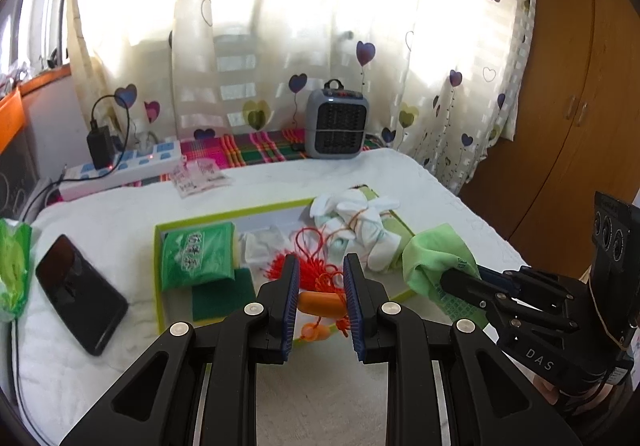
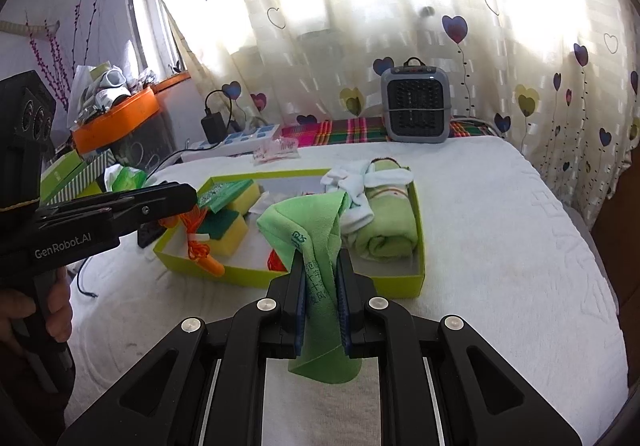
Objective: Organize soft objects
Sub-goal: 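Carry the green cloth and orange earplugs over the box with both grippers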
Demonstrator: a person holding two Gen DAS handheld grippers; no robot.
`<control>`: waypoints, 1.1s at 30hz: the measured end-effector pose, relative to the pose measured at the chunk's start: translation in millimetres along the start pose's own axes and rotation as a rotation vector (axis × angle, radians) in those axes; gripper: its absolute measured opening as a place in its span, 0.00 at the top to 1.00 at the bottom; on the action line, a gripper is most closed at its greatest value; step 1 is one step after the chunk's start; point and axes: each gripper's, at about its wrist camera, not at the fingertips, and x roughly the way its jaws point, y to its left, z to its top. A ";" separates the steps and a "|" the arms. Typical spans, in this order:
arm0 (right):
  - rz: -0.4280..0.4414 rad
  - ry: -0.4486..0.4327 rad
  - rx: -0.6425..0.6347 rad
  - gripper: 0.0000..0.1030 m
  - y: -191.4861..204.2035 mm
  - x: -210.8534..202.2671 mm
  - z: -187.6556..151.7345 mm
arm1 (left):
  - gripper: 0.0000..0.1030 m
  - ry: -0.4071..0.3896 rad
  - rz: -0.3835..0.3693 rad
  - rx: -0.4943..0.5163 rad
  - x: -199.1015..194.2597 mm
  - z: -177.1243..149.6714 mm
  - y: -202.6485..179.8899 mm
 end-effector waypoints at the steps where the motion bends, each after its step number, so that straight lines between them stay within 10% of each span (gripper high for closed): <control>1: 0.000 -0.005 0.001 0.86 -0.3 -0.2 2.3 | 0.80 -0.002 0.000 0.002 0.1 1.7 0.1; 33: -0.075 -0.008 0.030 0.86 -20.1 41.4 47.8 | 0.80 0.074 0.025 -0.031 61.2 9.7 17.5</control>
